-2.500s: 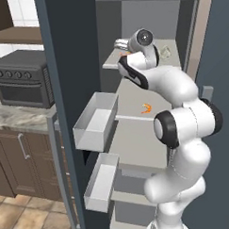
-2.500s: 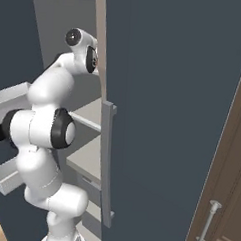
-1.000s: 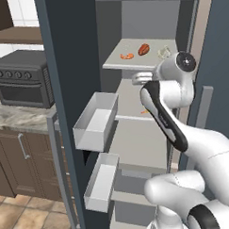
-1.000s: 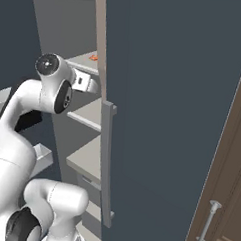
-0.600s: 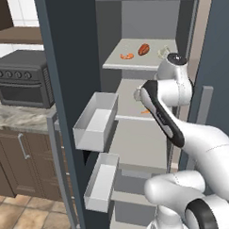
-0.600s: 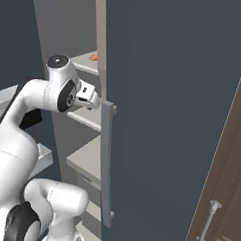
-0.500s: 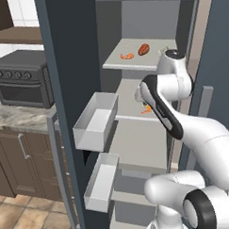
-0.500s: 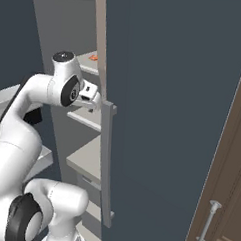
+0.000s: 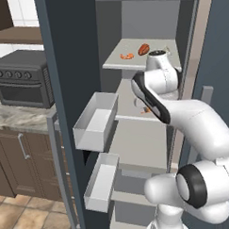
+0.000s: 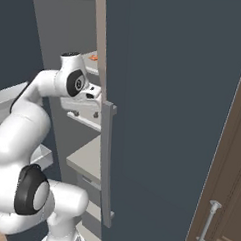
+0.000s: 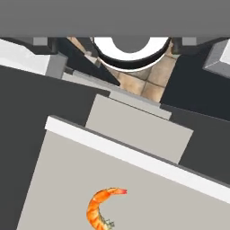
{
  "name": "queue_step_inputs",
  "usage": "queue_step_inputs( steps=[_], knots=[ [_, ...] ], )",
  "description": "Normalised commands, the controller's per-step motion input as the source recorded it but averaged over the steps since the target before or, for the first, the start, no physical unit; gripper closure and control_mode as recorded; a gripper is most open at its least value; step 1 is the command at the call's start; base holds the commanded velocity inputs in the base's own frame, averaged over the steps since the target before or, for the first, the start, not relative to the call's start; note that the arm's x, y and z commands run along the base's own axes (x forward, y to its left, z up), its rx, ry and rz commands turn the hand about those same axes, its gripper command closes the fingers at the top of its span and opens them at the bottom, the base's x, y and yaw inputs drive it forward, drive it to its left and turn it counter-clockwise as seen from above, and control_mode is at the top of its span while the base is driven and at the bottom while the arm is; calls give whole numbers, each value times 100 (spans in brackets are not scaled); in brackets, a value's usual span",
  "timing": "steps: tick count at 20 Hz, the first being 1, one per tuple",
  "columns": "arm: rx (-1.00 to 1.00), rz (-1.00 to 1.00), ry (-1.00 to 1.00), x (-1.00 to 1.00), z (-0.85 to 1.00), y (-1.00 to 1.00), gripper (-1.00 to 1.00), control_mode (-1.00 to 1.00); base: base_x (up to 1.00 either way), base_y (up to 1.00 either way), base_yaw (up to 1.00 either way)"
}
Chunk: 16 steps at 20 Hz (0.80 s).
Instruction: Take the shrimps from the second highest rack and move them to the highest rack where the sweet potato and garlic are located, to maximize freezer space. Close the freezer door after rearranging.
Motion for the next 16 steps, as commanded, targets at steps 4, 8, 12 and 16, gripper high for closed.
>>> queue_step_inputs(
  steps=[4,8,12,16],
  knots=[
    [-4,0,-20,4,-44,-4,-100,-100,0,0,0],
    [0,0,-21,30,-28,-5,-100,-100,0,0,0],
    [0,0,-29,35,-35,-5,-100,-100,0,0,0],
    [0,0,-13,32,-20,-4,-100,-100,0,0,0]
  ],
)
